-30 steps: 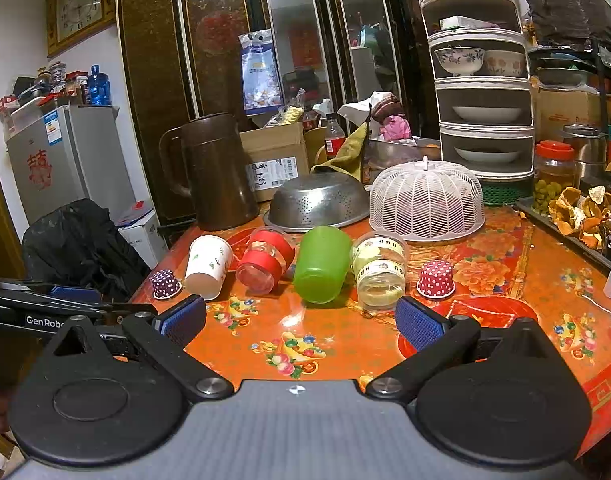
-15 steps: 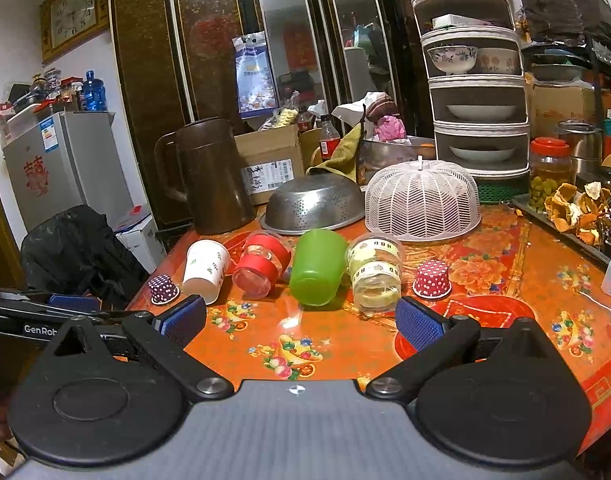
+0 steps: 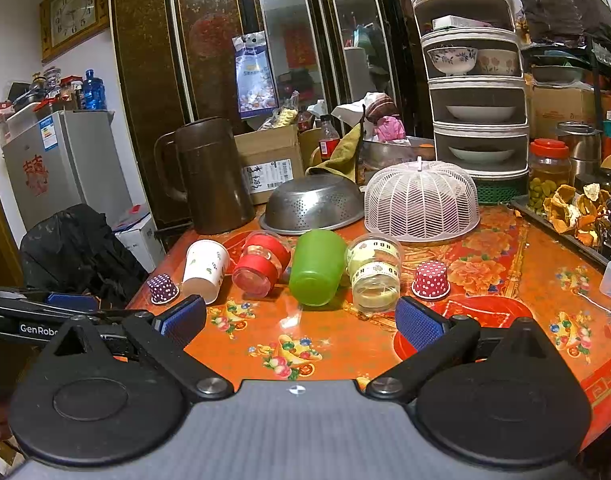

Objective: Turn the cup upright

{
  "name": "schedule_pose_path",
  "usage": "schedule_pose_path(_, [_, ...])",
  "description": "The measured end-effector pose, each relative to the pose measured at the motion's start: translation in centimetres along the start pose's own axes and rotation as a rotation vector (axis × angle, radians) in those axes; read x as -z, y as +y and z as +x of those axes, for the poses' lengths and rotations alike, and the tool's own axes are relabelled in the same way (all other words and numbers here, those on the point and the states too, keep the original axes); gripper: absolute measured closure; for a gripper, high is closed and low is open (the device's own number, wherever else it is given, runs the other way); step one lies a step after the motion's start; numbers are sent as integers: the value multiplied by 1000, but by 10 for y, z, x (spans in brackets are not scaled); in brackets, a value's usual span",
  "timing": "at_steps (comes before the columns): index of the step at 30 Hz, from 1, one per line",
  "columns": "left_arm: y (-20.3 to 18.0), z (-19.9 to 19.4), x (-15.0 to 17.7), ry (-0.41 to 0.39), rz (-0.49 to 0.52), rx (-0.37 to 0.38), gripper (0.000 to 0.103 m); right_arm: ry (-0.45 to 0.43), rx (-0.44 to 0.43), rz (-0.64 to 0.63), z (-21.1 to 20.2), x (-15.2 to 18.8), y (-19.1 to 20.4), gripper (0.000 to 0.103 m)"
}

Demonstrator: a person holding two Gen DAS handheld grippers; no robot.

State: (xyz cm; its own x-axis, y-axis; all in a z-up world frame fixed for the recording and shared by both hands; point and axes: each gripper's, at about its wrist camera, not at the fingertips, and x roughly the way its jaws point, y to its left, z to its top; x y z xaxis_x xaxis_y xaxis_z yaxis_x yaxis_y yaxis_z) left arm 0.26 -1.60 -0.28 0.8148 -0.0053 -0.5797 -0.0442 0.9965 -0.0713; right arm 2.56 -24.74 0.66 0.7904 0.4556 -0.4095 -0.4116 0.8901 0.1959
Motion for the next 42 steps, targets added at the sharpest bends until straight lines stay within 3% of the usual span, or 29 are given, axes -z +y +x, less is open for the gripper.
schedule_pose_path(42, [-9,21,-11,37,3,-28,3,20,-18,21,8,5,-17,1])
